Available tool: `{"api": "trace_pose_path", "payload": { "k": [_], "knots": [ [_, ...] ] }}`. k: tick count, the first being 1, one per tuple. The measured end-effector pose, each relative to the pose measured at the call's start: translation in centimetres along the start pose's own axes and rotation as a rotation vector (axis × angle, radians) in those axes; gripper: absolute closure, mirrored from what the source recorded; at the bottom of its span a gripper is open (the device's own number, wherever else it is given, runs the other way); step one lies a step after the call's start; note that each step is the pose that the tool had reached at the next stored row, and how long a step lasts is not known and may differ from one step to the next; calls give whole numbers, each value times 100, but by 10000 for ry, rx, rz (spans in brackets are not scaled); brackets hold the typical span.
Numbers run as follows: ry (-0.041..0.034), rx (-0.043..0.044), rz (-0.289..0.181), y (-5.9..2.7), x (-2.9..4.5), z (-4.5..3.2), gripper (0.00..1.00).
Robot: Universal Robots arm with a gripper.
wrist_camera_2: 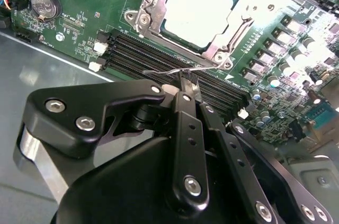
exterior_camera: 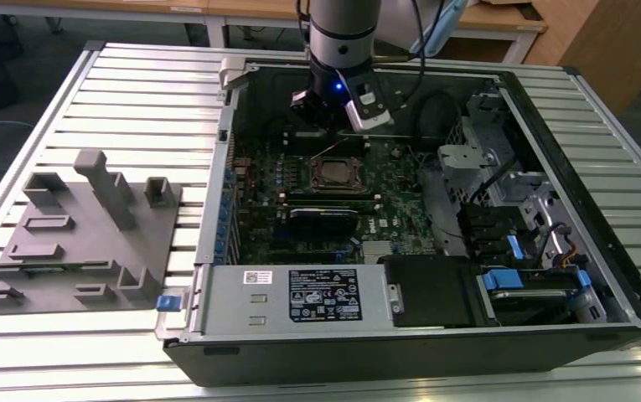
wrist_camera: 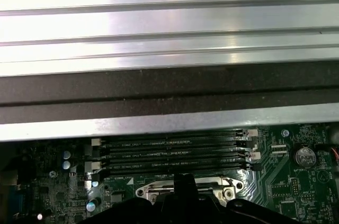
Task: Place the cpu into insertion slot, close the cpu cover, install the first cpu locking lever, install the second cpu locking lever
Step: 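Install the first cpu locking lever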
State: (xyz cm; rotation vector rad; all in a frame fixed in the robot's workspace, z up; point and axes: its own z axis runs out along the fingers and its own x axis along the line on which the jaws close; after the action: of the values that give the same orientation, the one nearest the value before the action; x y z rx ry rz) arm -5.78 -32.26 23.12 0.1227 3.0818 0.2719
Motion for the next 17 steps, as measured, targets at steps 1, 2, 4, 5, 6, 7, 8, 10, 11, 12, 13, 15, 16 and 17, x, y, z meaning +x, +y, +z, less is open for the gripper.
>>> {"api": "trace_pose_path", "payload": {
  "k": [1, 2, 4, 5, 6, 7, 8, 10, 11, 12, 13, 15, 16, 17],
  "knots": [
    [1, 2, 0, -1, -1, 5, 90],
    [2, 5, 1, -2, -1, 9, 90],
    [2, 4, 1, -2, -1, 20, 90],
    [3, 8, 1, -2, -2, 23, 90],
    [3, 10, 0, -2, -3, 24, 90],
    [3, 11, -1, -1, -6, 26, 90],
    [3, 10, -1, -1, -9, 29, 90],
    [2, 8, 0, 1, -15, 34, 90],
    [1, 8, 1, 2, -17, 36, 90],
    [1, 7, 1, 3, -19, 39, 90],
    [1, 8, 1, 4, -21, 40, 90],
    [2, 9, 1, 7, -25, 43, 90],
    [2, 9, 1, 8, -27, 45, 90],
    [2, 8, 0, 10, -30, 47, 90]
  ]
}}
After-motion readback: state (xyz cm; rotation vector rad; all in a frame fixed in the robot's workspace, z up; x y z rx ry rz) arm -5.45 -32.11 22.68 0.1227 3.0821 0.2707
